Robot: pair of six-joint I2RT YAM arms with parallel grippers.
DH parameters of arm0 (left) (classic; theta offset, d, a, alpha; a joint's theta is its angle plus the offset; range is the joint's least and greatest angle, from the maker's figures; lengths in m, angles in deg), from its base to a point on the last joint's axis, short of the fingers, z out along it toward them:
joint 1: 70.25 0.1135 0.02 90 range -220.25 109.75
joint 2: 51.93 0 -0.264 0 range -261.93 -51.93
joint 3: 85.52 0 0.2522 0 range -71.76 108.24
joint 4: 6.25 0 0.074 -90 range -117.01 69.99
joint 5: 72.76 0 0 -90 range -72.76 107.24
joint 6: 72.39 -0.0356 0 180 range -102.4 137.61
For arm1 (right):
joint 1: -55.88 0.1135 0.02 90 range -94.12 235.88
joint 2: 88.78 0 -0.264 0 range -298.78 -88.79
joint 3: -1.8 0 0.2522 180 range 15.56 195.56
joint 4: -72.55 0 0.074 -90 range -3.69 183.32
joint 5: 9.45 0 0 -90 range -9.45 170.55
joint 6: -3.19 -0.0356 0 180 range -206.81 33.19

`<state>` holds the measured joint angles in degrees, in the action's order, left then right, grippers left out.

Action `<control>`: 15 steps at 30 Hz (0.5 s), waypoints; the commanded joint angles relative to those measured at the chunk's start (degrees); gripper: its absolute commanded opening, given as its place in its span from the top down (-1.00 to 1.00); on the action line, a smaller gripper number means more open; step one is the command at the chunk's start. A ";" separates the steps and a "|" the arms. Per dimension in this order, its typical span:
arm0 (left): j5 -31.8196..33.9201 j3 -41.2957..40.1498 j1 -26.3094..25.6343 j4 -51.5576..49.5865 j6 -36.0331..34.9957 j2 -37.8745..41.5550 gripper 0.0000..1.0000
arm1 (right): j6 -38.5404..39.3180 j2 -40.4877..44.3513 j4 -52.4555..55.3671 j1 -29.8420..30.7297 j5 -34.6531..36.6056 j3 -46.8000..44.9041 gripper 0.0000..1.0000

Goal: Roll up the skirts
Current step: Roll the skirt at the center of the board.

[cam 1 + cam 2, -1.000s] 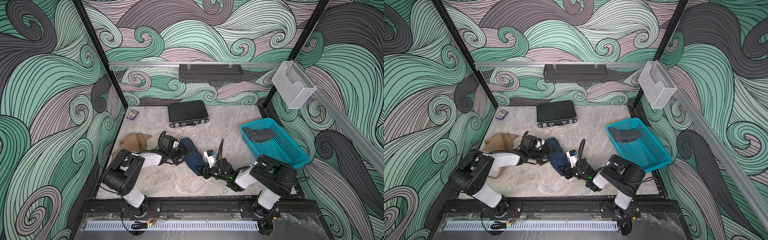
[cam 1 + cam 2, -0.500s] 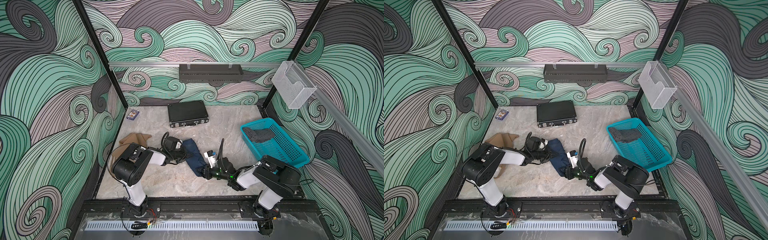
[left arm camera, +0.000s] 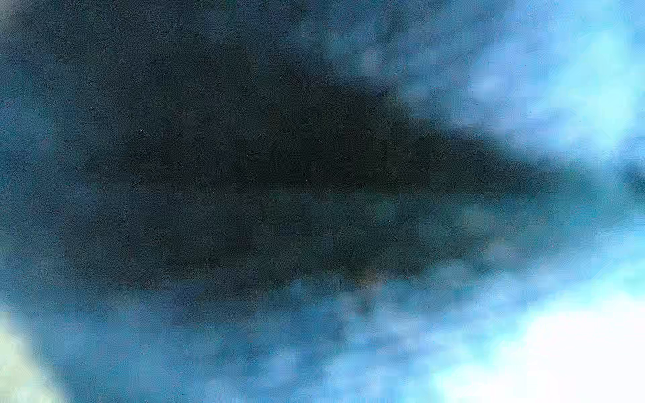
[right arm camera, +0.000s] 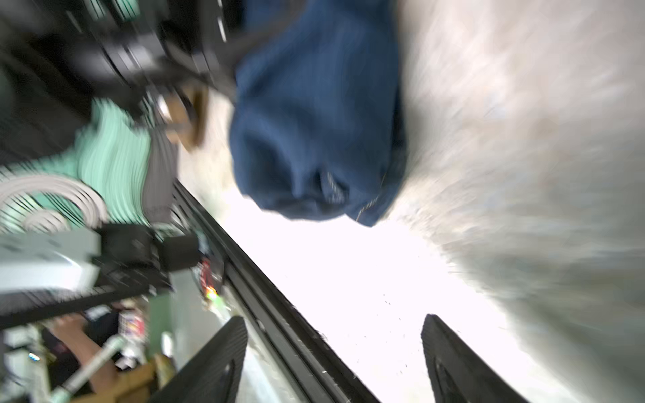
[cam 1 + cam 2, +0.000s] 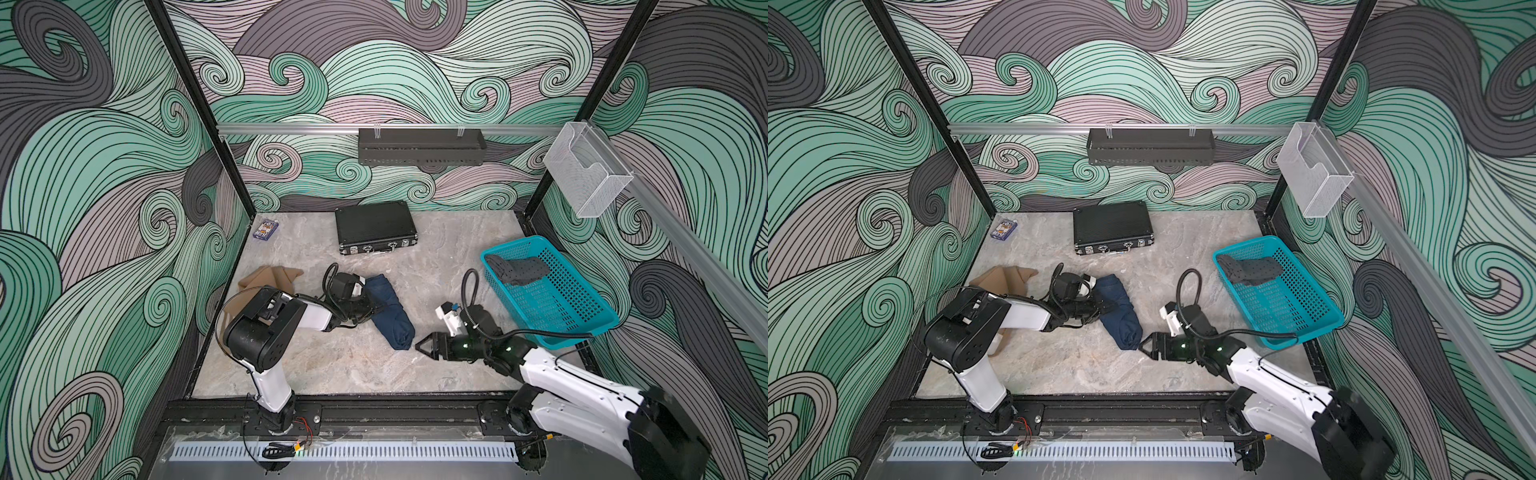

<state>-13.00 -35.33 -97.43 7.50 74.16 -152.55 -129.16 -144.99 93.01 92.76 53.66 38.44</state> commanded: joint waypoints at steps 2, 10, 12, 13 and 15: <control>0.67 1.54 -1.42 1.39 -3.74 1.24 1.00 | 3.09 -4.04 12.64 -9.67 -8.13 6.84 -0.95; 0.06 2.86 -4.51 -0.48 -7.07 3.68 1.00 | 10.45 -24.54 6.95 -11.19 -19.86 17.90 -0.98; -0.26 3.15 -4.88 -0.16 -7.22 3.59 1.00 | 10.01 -27.32 5.24 -9.86 -19.25 18.78 -0.98; -0.11 3.48 -5.07 -0.72 -7.46 3.58 1.00 | 9.63 -28.39 4.07 -8.98 -18.88 18.79 -0.99; 0.24 3.77 -5.19 -1.08 -7.31 3.41 1.00 | 10.55 -31.08 4.22 -5.61 -17.59 19.59 -0.98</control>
<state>-12.76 -33.98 -102.24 6.34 68.72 -150.91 -120.55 -174.06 98.74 83.93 37.51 56.40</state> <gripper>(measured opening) 0.175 0.992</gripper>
